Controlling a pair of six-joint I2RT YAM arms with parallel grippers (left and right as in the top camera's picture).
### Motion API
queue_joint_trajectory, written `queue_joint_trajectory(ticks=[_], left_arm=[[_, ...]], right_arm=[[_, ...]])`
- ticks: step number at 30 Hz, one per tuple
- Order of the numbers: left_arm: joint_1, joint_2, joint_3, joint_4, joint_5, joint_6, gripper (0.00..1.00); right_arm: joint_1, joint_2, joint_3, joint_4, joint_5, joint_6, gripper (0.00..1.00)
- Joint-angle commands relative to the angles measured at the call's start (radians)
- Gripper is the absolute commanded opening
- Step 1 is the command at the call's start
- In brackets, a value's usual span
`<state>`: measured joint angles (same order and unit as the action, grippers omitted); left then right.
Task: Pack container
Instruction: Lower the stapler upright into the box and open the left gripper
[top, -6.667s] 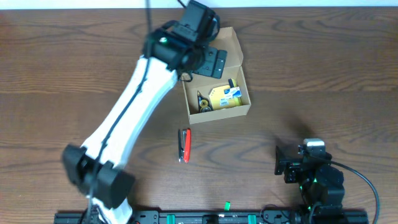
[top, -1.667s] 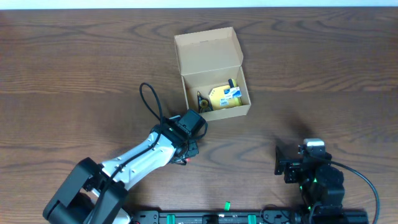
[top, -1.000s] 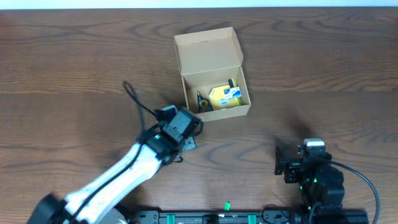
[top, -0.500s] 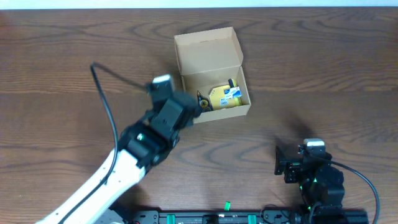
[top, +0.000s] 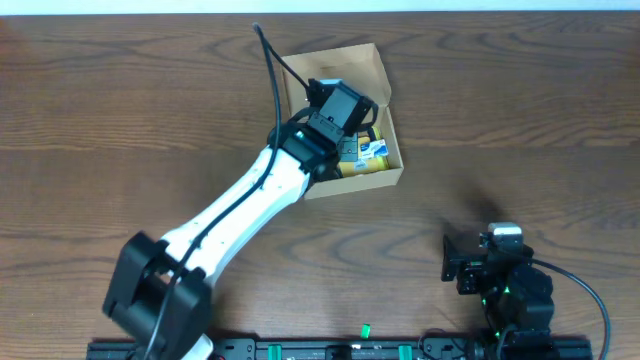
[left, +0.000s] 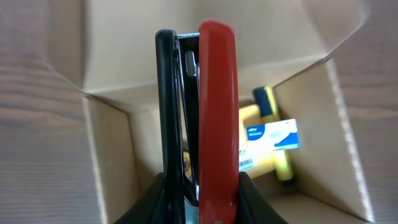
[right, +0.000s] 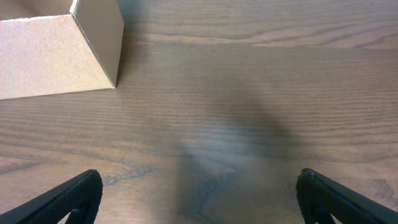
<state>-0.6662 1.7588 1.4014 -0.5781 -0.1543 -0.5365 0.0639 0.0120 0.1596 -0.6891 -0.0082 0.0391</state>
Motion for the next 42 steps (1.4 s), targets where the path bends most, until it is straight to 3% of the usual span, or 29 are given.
queue_joint_trajectory(ticks=[1,12,28,30,37,42], left_arm=[[0.026,0.036,0.029,-0.001,0.060,0.021,0.09],[0.080,0.121,0.029,-0.009,0.189,0.020,0.10],[0.085,0.128,0.028,-0.081,0.205,0.017,0.13],[0.085,0.128,0.028,-0.084,0.207,0.017,0.16],[0.085,0.128,0.028,-0.082,0.206,0.017,0.51],[0.085,0.128,0.029,-0.077,0.203,0.017,0.55]], right_arm=[[-0.005,-0.006,-0.002,-0.011,-0.004,-0.018,0.99],[-0.005,-0.006,-0.002,-0.011,-0.004,-0.018,0.99],[-0.005,-0.006,-0.002,-0.011,-0.004,-0.018,0.99],[-0.005,-0.006,-0.002,-0.011,-0.004,-0.018,0.99],[-0.005,-0.006,-0.002,-0.011,-0.004,-0.018,0.99],[-0.005,-0.006,-0.002,-0.011,-0.004,-0.018,0.99]])
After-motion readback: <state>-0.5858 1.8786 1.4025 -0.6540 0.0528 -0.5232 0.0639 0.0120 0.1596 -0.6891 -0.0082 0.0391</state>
